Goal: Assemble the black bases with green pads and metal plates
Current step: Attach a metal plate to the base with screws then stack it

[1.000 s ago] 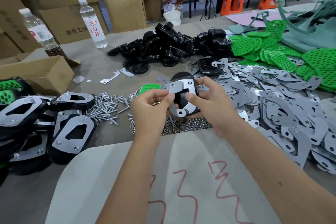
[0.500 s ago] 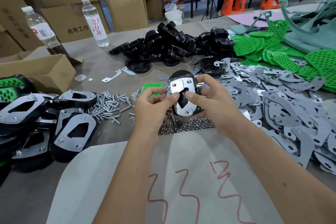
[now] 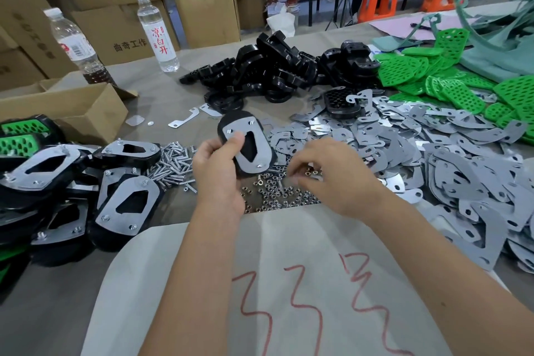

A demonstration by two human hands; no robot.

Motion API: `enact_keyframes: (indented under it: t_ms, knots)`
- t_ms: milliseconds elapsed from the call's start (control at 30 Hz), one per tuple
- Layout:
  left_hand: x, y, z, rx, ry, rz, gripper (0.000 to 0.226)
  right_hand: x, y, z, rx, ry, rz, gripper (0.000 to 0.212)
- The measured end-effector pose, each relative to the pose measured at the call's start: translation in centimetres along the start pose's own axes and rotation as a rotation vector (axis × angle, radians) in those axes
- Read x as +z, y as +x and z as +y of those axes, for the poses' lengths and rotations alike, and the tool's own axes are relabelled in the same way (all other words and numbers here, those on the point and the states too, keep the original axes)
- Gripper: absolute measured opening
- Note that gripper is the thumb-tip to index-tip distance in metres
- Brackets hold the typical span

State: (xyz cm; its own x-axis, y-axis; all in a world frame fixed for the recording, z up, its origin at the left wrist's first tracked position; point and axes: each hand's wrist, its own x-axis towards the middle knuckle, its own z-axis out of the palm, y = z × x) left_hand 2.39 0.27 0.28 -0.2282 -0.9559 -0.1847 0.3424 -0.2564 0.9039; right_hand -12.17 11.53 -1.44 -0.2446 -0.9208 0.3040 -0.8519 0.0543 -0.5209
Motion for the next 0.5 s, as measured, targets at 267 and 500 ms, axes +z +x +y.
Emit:
enact_keyframes:
  t_ms: [267,500]
  knots:
    - [-0.6,0.3,0.2,-0.064,0.09,-0.041,0.018,0.1,0.2,-0.5,0.074,0.005,-0.129,0.016]
    - [0.6,-1.0,-0.6,-0.051,0.26,-0.19,0.032,-0.9,0.2,-0.6,0.171,0.605,0.387,0.016]
